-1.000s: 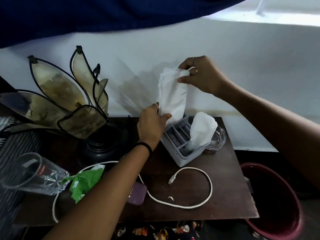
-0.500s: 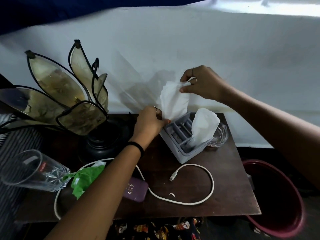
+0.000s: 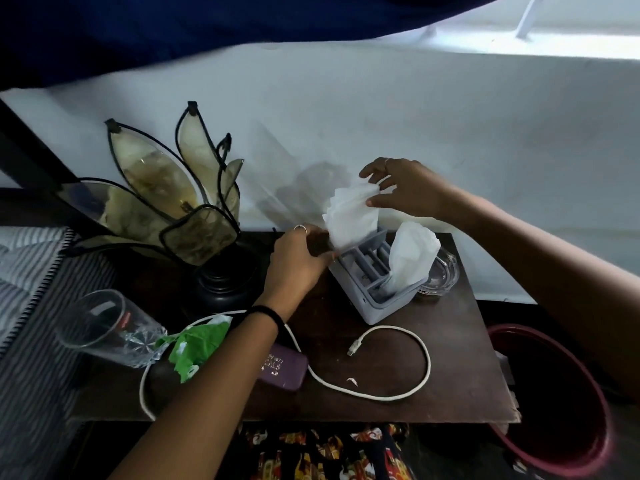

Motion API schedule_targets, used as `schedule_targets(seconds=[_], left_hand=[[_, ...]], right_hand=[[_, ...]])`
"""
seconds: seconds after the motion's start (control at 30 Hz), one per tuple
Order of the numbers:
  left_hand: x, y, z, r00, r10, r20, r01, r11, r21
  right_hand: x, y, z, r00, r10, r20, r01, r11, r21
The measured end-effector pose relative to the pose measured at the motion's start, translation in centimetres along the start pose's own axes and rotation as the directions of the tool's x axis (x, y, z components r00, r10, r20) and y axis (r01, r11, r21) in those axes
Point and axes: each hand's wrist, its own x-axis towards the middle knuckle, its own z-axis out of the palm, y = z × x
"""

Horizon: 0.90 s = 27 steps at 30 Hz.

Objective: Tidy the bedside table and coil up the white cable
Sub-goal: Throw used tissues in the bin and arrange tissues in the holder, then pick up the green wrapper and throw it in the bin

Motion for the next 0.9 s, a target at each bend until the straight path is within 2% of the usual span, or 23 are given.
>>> schedule_targets(seconds=[0.17,0.33,0.43,0.53,0.7,0.8,0.9], left_hand=[[-5.1,-0.9,-1.5,1.0,0.008,0.024,-0.009,0.999,0.043],[-12.6,-2.7,-2.5,0.998,0.058,0.006,-0.058,0.991,0.123],[-16.4,-4.1,-3.6,0.998,0.054,0.011,-0.055,0.989,0.141],[-19.1,-6.0,-5.1,0.998,0.029,-0.054,-0.018,0.983,0.184],[-21.7,-9.3,-7.5,0.966,-0.14,-0.216,0.187,0.959,0.214],[-22.1,-10.9,-8.1,0.938,-0.222,-0.268,0.293,0.918,0.267],[-21.9,-12.3,-8.4,0.935,-0.299,-0.189,0.347,0.882,0.319]], right_hand=[[-3.9,-2.4,-0.1,0.991,-0.047,-0.129,0.052,0.998,0.035],[-9.9,-5.9,4.1,0.973,-0.115,-0.202,0.127,0.991,0.045],[-13.5,-6.9,8.0,0.98,-0.183,-0.084,0.19,0.977,0.095],[-15.6,-7.5,11.3,0.973,-0.222,0.06,0.215,0.971,0.103],[-16.3,-10.4,14.8,0.949,-0.215,0.229,0.217,0.976,0.017],[-15.1,-12.8,16.1,0.947,-0.213,0.242,0.248,0.961,-0.123],[-13.4,-14.9,17.5,0.948,-0.255,0.19,0.287,0.945,-0.16]])
